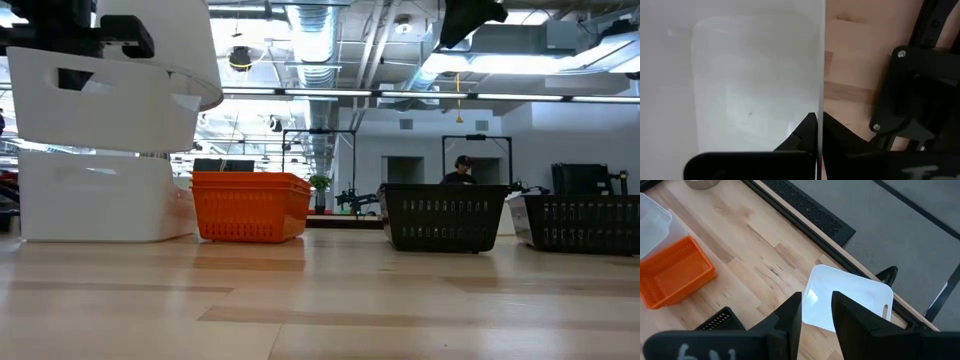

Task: Stack baskets by color
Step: Stack the bottom white bin on top of the middle left white bin

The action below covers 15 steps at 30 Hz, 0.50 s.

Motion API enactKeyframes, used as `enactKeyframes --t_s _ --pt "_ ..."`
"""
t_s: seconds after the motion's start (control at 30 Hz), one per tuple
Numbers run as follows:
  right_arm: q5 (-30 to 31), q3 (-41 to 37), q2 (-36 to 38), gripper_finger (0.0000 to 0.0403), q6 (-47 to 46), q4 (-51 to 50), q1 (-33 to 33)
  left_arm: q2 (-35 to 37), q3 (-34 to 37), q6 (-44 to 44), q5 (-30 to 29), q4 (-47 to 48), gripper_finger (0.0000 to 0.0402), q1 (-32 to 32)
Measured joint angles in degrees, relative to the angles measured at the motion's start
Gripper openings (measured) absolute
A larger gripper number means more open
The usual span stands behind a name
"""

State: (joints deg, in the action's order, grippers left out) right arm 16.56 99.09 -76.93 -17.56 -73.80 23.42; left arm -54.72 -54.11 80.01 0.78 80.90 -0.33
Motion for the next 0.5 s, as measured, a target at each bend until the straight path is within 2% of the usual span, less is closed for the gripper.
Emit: enactKeyframes --t_s 0.5 --pt "0.00 0.00 0.00 0.0129 0.00 -0.07 0.00 0.03 0.87 1.92 0.81 -2.16 0.0000 0.12"
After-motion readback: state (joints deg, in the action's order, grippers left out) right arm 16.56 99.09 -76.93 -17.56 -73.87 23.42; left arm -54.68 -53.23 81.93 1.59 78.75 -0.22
